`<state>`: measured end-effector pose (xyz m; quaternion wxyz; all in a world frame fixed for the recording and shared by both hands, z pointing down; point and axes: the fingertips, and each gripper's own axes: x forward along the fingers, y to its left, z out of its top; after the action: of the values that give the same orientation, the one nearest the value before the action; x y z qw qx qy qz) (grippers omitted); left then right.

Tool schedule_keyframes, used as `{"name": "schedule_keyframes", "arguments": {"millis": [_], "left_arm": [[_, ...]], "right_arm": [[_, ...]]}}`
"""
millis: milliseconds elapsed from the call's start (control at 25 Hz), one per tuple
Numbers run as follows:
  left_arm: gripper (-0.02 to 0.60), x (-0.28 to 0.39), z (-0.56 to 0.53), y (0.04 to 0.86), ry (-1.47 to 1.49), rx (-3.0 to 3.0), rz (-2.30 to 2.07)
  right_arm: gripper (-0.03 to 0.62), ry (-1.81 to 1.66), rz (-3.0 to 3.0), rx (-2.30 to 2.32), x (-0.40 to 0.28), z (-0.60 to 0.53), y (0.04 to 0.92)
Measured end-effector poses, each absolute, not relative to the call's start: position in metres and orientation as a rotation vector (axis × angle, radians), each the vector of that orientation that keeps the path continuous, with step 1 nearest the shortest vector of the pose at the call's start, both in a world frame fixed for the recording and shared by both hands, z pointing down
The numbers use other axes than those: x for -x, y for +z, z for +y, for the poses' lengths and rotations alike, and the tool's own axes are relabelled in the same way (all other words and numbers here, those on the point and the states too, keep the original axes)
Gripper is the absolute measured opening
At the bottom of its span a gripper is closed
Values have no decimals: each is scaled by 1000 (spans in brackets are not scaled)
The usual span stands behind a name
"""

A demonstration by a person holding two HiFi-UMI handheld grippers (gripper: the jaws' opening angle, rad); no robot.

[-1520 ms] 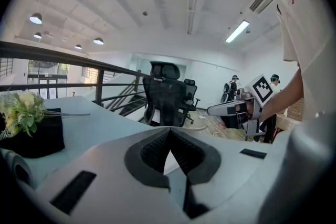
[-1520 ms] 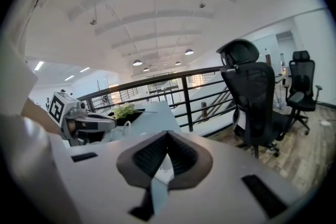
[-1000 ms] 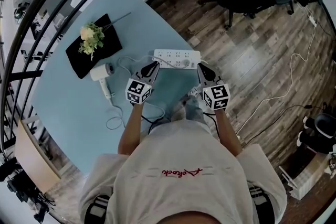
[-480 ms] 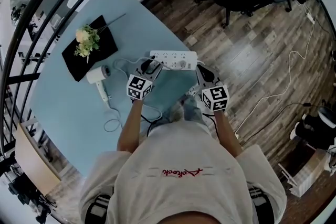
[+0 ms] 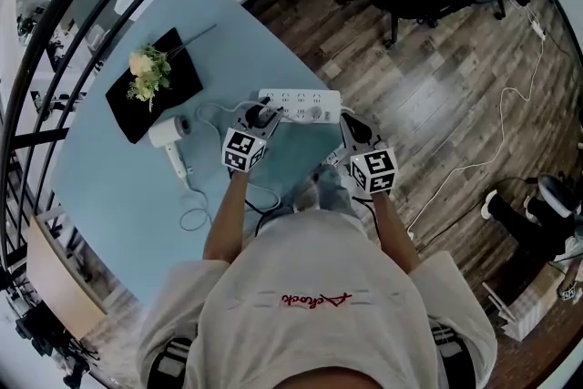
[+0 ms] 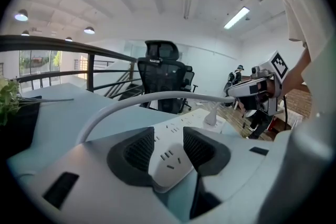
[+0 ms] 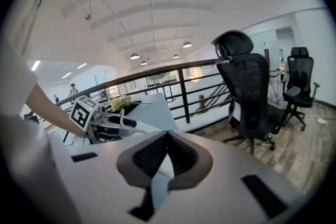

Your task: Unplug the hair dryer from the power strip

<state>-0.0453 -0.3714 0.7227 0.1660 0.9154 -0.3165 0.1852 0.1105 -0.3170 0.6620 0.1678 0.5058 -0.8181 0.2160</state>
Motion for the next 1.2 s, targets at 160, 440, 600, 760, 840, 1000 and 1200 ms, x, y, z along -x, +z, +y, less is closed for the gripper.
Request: {"name": "schedule_keyframes", "arguments": {"millis": [160,440,600,760,840,1000,1200], "left_arm": [[163,44,-372,724,559,-2624,-905],[167,43,-369,729,652,-2670,-917],[167,44,-370,730,656,-2672,-924],[167,44,-370,731,645,-2670,-924],[167,44,-369,731,650,-2671,-924],[167,44,-369,731,658,-2669,-925],[167,44,-369,730,659,-2669,-930]], "right_arm": [[18,625,-2343,-1398,-103,-317,667],[20,557,-2292,-1225,-88,-308,686],[21,502,-2264,-1166,-82,-310,690],[141,462,-2262,-1059,-71,-311,698],[167,434,-2254,-994,-63,-309,704],[175,415,-2243,-958,-53,-319,712],[174,436,-2188,-915,-48,-333,725]]}}
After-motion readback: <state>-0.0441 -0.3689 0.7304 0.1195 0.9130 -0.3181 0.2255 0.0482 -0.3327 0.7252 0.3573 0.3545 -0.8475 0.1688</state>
